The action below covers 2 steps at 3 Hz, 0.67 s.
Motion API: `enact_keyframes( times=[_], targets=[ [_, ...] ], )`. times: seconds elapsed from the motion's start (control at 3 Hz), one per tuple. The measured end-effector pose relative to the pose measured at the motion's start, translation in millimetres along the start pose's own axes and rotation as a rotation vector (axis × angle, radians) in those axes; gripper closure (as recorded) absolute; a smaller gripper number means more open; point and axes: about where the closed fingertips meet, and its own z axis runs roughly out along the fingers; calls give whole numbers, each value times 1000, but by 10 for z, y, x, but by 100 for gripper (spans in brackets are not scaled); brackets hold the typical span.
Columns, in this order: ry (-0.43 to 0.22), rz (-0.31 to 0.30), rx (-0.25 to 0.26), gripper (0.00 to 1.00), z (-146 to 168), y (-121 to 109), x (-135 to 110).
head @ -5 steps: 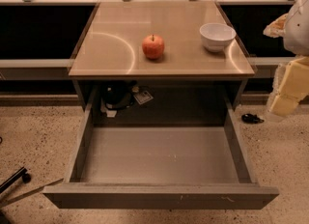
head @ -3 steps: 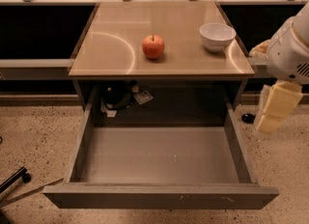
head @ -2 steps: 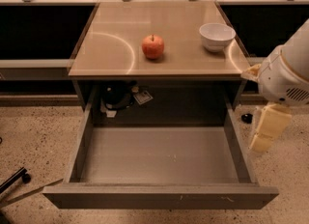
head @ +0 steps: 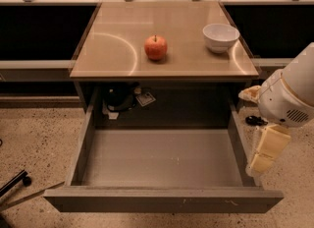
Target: Close top drawer
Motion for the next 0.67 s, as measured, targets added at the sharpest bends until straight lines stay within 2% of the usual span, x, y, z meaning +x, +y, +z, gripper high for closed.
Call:
enact_keyframes(
  times=[0.33, 0.67],
  targets=[
    [-9, -1, -27, 0, 65, 212, 5],
    [-58, 20, -51, 0, 157, 608, -15]
  ],
)
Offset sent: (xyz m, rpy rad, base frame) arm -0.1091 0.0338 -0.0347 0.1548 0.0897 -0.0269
